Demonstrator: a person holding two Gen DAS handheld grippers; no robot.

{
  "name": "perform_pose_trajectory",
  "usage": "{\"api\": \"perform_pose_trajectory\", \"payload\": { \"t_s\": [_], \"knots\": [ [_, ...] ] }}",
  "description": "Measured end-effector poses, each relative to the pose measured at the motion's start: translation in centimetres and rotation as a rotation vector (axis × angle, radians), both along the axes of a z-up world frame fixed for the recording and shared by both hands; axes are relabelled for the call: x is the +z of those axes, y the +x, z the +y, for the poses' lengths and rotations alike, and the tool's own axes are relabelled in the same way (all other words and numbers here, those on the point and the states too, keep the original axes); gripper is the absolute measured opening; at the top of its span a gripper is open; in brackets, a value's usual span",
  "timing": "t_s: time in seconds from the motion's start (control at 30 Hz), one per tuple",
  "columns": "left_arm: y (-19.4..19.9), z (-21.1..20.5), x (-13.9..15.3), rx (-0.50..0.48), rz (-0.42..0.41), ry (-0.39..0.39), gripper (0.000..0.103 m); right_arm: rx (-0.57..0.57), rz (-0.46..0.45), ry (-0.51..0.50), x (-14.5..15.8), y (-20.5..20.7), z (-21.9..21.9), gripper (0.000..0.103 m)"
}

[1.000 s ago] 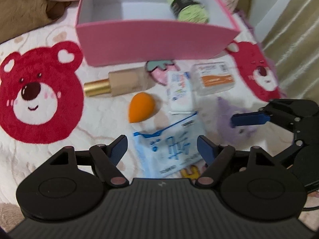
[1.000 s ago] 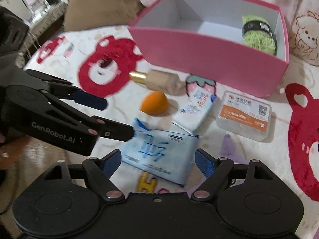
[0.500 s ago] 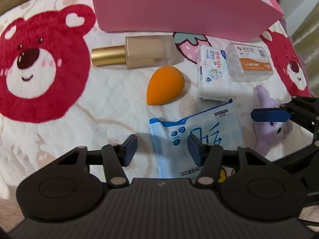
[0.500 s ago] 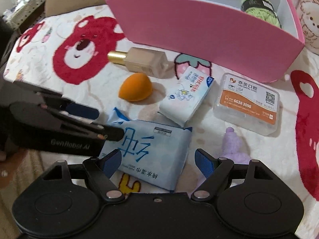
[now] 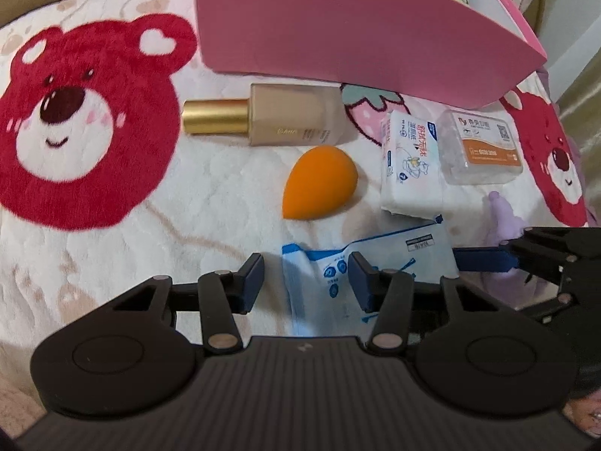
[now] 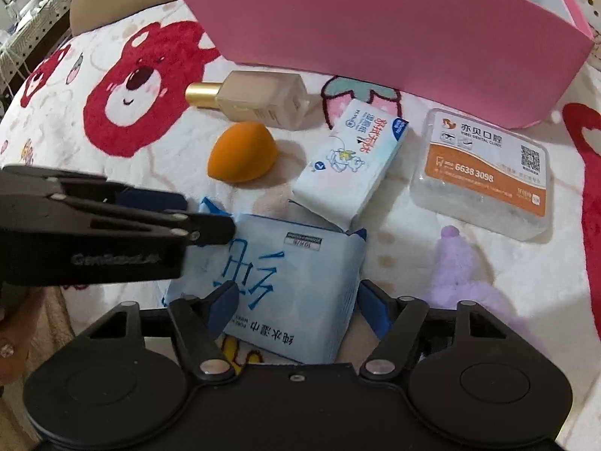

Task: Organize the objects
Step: 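Grasp the wet-wipe pack with the left gripper, then carry the wet-wipe pack with the left gripper into the pink box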

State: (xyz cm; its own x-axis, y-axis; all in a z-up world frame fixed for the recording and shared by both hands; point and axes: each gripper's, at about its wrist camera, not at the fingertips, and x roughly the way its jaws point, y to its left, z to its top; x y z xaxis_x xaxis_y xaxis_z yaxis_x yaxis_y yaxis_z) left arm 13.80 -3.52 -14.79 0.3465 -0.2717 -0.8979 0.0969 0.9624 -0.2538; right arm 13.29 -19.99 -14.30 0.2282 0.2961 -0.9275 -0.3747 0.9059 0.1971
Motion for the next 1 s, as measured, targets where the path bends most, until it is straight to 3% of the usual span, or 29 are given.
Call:
{"api": "perform_pose_trajectory", "payload": {
  "t_s": [0.17, 0.27, 0.33, 0.43, 0.6, 0.83, 1.0],
  "knots": [
    [-0.5, 1.3, -0.6, 0.035, 0.069, -0.061, 0.048, -0.028, 0.027, -0.003, 0.1, -0.2, -0.5, 0.069],
    [-0.8, 1.2, -0.7, 0.042, 0.065, -0.066, 0.046, -0.023, 0.031, -0.001, 0.1, -0.3, -0.5, 0.068],
    [-0.9, 0.8, -0.8, 0.033, 0.061, -0.086, 0.032, -0.015, 0.034, 0.009, 0.0, -0.3, -0.5, 0.064],
    [-1.0, 0.6, -1.2, 0.025, 0.107, -0.169, 0.032, 0.007, 0.035, 0.02, 0.0, -0.4, -0.2, 0.06],
    [-1.3, 0.9, -0.9, 0.039, 0.105, -0.209, 0.032, 0.033, 0.02, 0.014, 0.4, -0.8, 0.0, 0.06],
    [-2.2, 1.0, 1.2, 0.015, 0.052, -0.227, 0.03, 0.042, -0.046, 0.032, 2.6, -1.6, -0.1, 0.066],
    [-2.8, 1.4, 3.9, 0.003, -0.036, -0.247, 0.03, 0.014, -0.091, 0.094, 4.7, -2.0, -0.8, 0.071]
  ]
}}
